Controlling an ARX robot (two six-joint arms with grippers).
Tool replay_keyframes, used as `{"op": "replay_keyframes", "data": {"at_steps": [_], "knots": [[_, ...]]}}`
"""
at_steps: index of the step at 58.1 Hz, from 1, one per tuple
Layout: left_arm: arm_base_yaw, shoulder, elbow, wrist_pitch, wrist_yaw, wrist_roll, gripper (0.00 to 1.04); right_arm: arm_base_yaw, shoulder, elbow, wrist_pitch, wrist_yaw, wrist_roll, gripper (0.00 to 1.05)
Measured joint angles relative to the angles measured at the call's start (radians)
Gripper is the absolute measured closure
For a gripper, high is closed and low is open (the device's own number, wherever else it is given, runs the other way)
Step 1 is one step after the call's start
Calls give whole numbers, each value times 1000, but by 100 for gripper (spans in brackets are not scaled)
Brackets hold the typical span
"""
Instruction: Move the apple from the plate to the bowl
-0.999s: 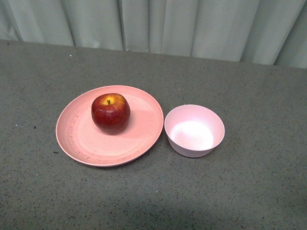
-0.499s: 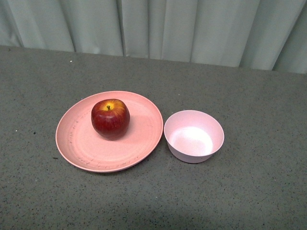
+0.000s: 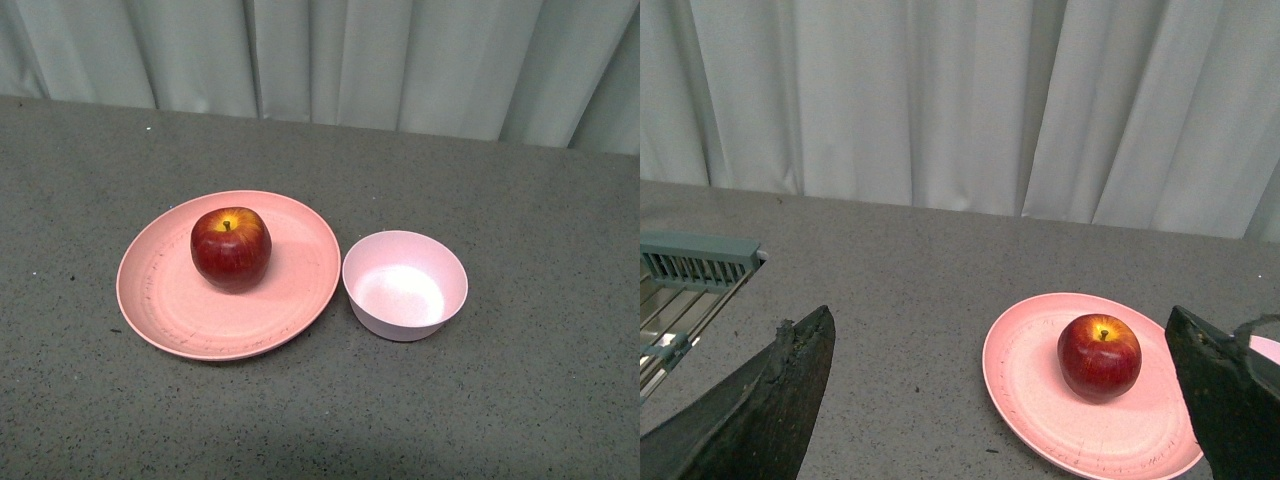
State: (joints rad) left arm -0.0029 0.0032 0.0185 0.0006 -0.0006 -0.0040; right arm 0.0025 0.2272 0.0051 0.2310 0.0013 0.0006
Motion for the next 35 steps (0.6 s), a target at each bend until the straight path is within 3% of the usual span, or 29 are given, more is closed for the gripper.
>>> {"op": "replay_keyframes", "data": {"at_steps": [11,16,29,35], "knots": [[0,0,0,0,0,0,7,0,-55,0,-55,0,0,104],[0,0,0,0,0,0,7,0,-180,1,-216,-2,0,104],[0,0,0,0,0,0,7,0,-223,1,-229,-3,-1,104],[0,0,0,0,0,0,7,0,-223,1,-229,-3,-1,88]]}}
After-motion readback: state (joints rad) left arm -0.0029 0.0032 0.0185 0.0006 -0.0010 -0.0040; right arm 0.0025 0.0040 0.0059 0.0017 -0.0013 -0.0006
